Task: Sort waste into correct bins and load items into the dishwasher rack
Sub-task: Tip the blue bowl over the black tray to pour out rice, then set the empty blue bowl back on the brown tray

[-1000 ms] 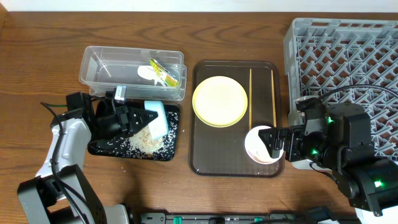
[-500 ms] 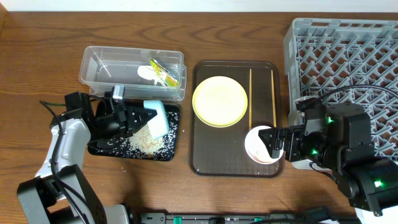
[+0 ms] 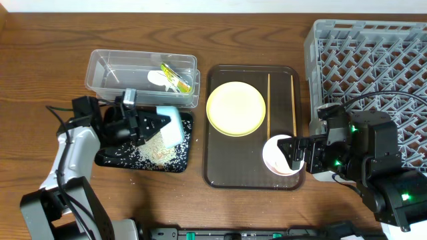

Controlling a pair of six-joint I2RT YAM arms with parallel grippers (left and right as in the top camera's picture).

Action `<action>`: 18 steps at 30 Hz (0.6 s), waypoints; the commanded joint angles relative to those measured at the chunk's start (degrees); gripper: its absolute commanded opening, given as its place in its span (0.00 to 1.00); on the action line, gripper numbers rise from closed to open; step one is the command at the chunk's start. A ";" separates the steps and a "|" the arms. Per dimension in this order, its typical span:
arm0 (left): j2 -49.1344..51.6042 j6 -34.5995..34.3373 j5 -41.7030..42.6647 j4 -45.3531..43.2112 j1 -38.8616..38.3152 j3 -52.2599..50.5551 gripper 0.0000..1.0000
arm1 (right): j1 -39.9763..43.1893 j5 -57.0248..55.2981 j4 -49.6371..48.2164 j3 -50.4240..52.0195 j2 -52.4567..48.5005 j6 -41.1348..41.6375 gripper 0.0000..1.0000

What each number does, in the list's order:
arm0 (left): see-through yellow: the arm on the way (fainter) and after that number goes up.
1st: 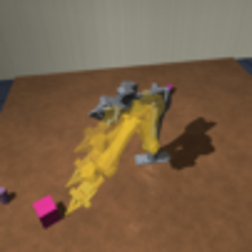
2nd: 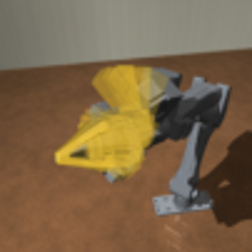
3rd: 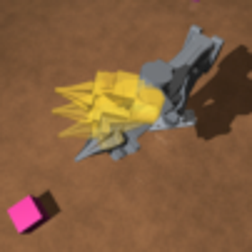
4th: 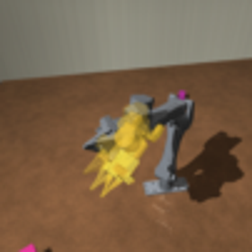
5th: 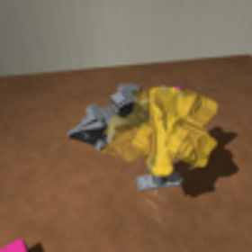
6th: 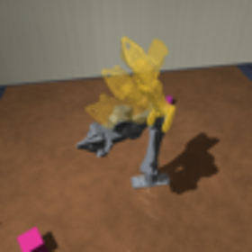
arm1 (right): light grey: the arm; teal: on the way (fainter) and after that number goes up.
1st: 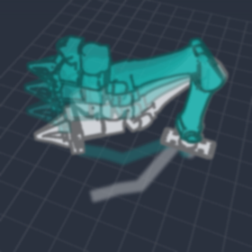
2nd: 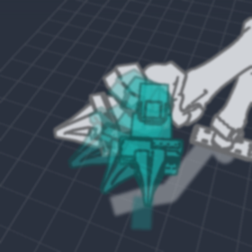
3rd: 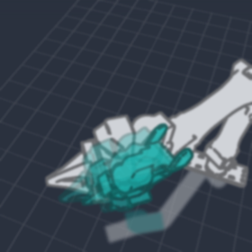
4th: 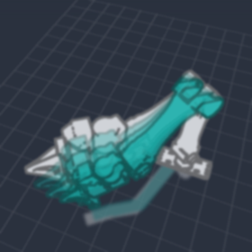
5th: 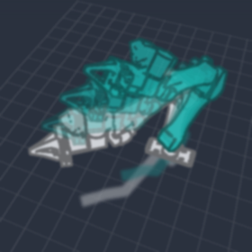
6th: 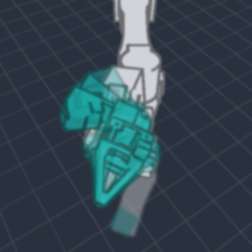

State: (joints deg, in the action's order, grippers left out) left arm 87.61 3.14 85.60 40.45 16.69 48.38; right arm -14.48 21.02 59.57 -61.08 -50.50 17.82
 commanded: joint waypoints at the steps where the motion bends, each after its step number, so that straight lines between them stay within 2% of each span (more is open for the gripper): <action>1: -3.04 -0.74 0.92 1.07 -4.90 0.24 0.06 | -0.17 -0.04 -0.26 -0.83 0.35 0.35 0.99; 4: -6.56 -3.23 -6.80 0.96 -11.23 0.37 0.06 | -0.17 -0.04 -0.70 -0.83 0.35 0.37 0.99; 10: -13.53 -15.65 -36.09 -1.90 -29.94 0.39 0.06 | -0.17 -0.02 -0.63 -0.83 0.35 0.35 0.99; 14: -13.49 -22.64 -54.18 -6.62 -43.98 0.37 0.06 | -0.17 -0.02 -0.63 -0.83 0.35 0.37 0.99; 18: -11.08 -26.71 -66.53 -12.35 -56.13 0.37 0.06 | -0.17 -0.02 -0.61 -0.83 0.35 0.37 0.99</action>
State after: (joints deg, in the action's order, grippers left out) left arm 74.98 -17.34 36.25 30.17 -33.08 48.40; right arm -14.48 21.02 58.94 -61.08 -50.50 17.82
